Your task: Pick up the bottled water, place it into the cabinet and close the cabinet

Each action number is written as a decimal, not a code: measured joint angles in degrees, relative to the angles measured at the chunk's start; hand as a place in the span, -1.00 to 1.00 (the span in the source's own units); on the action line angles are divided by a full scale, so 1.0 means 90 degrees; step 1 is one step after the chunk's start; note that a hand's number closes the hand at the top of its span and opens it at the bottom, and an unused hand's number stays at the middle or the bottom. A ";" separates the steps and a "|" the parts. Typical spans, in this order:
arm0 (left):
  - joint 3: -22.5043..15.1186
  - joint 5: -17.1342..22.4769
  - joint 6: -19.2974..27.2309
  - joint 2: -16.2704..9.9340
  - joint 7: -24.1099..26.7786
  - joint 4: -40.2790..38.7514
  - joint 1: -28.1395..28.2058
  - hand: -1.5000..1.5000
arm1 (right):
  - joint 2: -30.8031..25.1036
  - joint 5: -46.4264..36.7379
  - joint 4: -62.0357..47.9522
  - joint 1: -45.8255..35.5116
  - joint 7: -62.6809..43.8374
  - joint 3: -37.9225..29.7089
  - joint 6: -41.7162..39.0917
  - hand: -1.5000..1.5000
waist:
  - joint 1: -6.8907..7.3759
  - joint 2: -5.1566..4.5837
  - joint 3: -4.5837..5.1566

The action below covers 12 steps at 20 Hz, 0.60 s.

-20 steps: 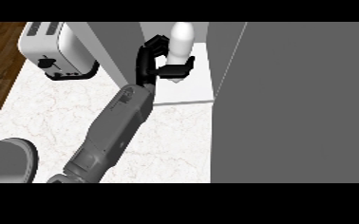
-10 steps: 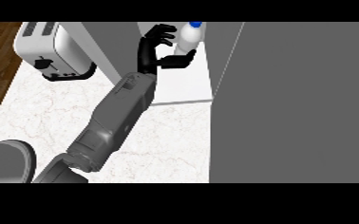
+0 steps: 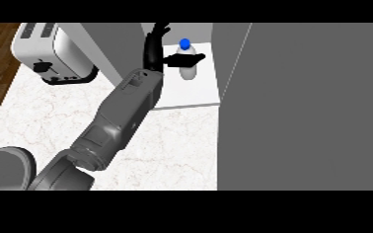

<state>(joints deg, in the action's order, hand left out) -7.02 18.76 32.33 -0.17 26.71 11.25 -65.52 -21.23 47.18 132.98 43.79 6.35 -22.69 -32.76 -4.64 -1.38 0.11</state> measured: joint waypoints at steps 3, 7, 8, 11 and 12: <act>0.0062 -0.0007 -0.0208 -0.0077 0.0122 -0.0083 -0.0106 -1.00 | 0.0024 0.0020 0.0002 -0.0011 -0.0021 0.0047 0.0012 -1.00 | 0.0014 -0.0001 0.0001; 0.0235 0.0142 -0.0477 -0.0020 0.0523 0.0022 -0.0119 -1.00 | -0.0016 0.0042 -0.0006 -0.0122 -0.0050 0.0034 0.0056 -1.00 | 0.0018 0.0000 0.0003; 0.0274 0.0183 -0.0536 -0.0013 0.0603 0.0055 -0.0141 -1.00 | -0.0016 0.0047 -0.0003 -0.0106 -0.0036 0.0006 0.0030 -1.00 | 0.0010 0.0007 0.0002; 0.0309 0.0243 -0.0750 0.0003 0.0878 0.0143 -0.0170 -1.00 | -0.0004 0.0055 -0.0016 -0.0209 -0.0048 -0.0010 0.0042 -1.00 | 0.0052 0.0026 0.0000; 0.0298 0.0272 -0.0843 0.0006 0.0962 0.0163 -0.0129 -1.00 | -0.0003 0.0058 -0.0021 -0.0199 -0.0064 -0.0051 0.0032 -1.00 | 0.0058 0.0035 -0.0001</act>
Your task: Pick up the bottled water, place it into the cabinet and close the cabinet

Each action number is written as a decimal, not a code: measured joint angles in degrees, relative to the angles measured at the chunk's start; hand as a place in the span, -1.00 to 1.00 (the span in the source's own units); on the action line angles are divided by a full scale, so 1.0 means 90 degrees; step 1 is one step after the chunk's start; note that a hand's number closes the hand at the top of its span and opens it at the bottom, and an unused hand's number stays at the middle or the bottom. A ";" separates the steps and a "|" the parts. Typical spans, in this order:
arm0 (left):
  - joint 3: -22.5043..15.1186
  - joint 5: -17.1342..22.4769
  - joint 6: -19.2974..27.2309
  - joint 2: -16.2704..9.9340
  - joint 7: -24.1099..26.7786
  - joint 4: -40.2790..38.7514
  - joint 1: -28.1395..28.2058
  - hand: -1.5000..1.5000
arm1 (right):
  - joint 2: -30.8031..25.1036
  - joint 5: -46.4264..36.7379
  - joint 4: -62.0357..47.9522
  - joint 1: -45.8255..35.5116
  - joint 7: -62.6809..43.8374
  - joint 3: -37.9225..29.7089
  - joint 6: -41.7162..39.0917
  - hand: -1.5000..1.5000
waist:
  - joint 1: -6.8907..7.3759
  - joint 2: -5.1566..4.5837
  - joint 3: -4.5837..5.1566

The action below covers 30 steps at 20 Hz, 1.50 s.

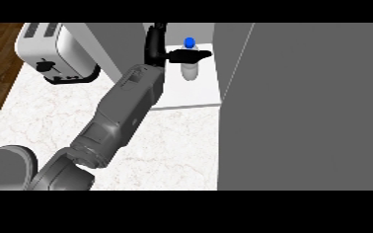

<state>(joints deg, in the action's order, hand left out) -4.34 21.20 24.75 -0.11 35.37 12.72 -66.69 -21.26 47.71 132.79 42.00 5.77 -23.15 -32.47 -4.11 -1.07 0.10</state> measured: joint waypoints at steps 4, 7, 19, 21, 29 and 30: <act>-0.0045 0.0198 -0.0129 0.0007 0.0126 0.0111 -0.0013 -1.00 | 0.0025 0.0016 0.0012 -0.0093 -0.0098 0.0008 0.0074 -1.00 | 0.0022 0.0027 -0.0002; -0.0212 0.0431 -0.0127 0.0010 0.0196 0.0294 0.0076 -1.00 | -0.0033 0.0033 0.0032 -0.0153 -0.0213 0.0006 0.0121 -1.00 | 0.0016 0.0050 -0.0002; -0.1851 0.1436 -0.0001 0.0012 -0.0189 0.2696 0.1802 -1.00 | 0.0132 0.0082 0.0073 -0.0049 -0.0367 -0.0147 0.0155 -1.00 | 0.0306 0.0173 -0.0005; -0.2154 0.1480 0.0090 0.0012 -0.0290 0.3242 0.2206 -1.00 | 0.0153 0.0092 0.0084 -0.0070 -0.0388 -0.0164 0.0210 -1.00 | 0.0370 0.0183 -0.0005; -0.3097 0.1425 0.0474 -0.0068 -0.0359 0.5396 0.4059 -1.00 | 0.0252 0.0138 0.0124 0.0014 -0.0438 -0.0209 0.0258 -1.00 | 0.0493 0.0185 -0.0004; -0.3196 0.1390 0.0496 -0.0089 -0.0381 0.5636 0.4284 -1.00 | 0.0300 0.0135 0.0125 -0.0005 -0.0428 -0.0177 0.0234 -1.00 | 0.0493 0.0181 -0.0005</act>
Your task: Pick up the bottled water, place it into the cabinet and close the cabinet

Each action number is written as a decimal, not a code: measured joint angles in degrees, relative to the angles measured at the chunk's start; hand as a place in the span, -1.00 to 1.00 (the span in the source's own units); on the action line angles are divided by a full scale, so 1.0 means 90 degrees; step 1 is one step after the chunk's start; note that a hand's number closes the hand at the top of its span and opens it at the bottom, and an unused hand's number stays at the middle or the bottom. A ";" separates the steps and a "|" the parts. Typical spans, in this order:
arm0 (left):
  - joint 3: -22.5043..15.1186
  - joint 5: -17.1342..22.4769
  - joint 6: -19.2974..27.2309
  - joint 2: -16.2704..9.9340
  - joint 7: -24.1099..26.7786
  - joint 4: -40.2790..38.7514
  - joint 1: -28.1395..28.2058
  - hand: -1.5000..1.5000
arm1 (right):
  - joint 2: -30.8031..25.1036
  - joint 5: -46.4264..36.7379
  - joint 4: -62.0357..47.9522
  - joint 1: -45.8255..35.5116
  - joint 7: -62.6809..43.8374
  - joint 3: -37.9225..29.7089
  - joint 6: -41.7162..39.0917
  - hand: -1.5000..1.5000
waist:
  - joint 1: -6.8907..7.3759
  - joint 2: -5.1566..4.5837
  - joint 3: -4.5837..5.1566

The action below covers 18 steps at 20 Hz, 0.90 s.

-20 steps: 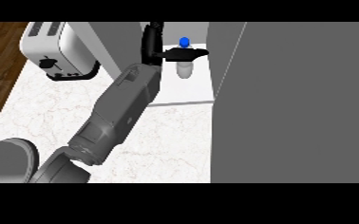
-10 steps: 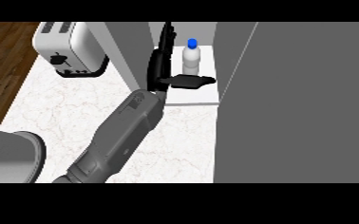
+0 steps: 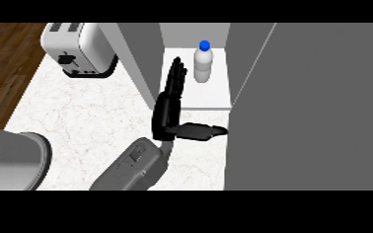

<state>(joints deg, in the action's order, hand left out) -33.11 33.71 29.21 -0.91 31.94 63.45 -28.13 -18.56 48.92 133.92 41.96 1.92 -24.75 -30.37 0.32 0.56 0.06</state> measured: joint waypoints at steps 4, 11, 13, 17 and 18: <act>-0.0479 -0.0122 -0.0025 -0.0247 -0.0062 0.1050 0.0960 1.00 | -0.0073 0.0012 0.0010 -0.0028 -0.0044 -0.0038 -0.0052 1.00 | 0.0012 -0.0004 -0.0001; -0.0959 -0.0269 -0.0295 -0.1067 -0.0203 0.2521 0.2160 1.00 | -0.0198 0.0010 -0.0014 -0.0002 -0.0180 0.0159 -0.0610 1.00 | -0.0014 -0.0019 -0.0002; -0.0974 -0.0311 -0.0367 -0.1411 -0.0199 0.2907 0.2485 1.00 | -0.0235 0.0013 -0.0005 0.0056 -0.0212 0.0182 -0.0747 1.00 | -0.0021 -0.0019 -0.0001; -0.0827 -0.0249 -0.0664 -0.2101 -0.0154 0.3406 0.3019 1.00 | -0.0256 -0.0003 0.0025 0.0167 -0.0306 0.0400 -0.0999 1.00 | -0.0033 -0.0022 0.0002; -0.0791 -0.0236 -0.0711 -0.2209 -0.0120 0.3489 0.3134 1.00 | -0.0322 -0.0005 0.0030 0.0204 -0.0342 0.0453 -0.1117 1.00 | -0.0036 -0.0021 0.0004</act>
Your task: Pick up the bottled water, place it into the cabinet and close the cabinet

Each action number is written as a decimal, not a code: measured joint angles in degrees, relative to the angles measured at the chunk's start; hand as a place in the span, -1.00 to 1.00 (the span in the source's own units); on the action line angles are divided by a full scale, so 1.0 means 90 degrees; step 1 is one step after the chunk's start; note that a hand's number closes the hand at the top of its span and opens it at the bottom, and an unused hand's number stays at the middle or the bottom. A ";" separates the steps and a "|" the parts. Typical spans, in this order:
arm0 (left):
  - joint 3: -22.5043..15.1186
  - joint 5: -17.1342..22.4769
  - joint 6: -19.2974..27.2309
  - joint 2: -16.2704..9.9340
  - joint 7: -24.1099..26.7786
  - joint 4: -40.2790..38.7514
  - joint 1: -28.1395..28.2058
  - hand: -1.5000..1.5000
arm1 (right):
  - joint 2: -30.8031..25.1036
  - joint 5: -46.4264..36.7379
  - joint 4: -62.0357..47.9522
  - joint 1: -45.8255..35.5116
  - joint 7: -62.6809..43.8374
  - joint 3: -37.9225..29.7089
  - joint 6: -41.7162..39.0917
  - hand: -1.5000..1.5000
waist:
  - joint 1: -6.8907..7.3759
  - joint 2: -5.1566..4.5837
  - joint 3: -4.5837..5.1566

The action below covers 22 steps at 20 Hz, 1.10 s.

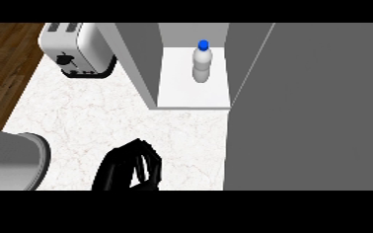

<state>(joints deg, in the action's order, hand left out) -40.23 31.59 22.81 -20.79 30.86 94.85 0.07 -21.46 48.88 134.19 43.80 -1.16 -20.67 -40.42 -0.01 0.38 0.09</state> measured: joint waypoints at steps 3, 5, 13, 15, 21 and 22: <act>0.0157 0.0051 -0.0134 -0.0401 0.0014 0.0337 0.0274 1.00 | -0.0095 -0.0020 0.0019 0.0055 -0.0094 0.0265 -0.0325 1.00 | -0.0003 0.0008 0.0002; 0.0317 0.0132 -0.0271 -0.0656 0.0062 0.0488 0.0451 1.00 | -0.0154 -0.0030 0.0040 0.0042 -0.0123 0.0408 -0.0481 1.00 | -0.0003 0.0010 0.0006; 0.1180 0.0802 -0.0924 -0.1598 0.0207 0.1261 0.1177 -1.00 | 0.0015 -0.0081 0.0123 -0.0027 0.0027 0.0828 -0.0847 1.00 | -0.0023 0.0051 0.0025; 0.1455 0.0998 -0.1123 -0.1844 0.0247 0.1359 0.1347 -1.00 | -0.0001 -0.0098 0.0135 -0.0054 -0.0021 0.0985 -0.0885 1.00 | -0.0002 0.0055 0.0034; 0.2172 0.1432 -0.1452 -0.2366 0.0310 0.1529 0.1748 -1.00 | -0.0131 -0.0149 0.0166 -0.0219 -0.0226 0.1548 -0.0958 1.00 | 0.0043 0.0080 0.0054; 0.2267 0.1484 -0.1513 -0.2444 0.0317 0.1552 0.1797 -1.00 | -0.0166 -0.0159 0.0167 -0.0298 -0.0273 0.1642 -0.0959 1.00 | 0.0064 0.0083 0.0061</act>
<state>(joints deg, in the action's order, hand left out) -19.83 44.94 9.20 -42.79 33.71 108.82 16.25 -22.96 47.44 135.69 41.11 -3.62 -5.89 -49.06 0.57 1.13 0.64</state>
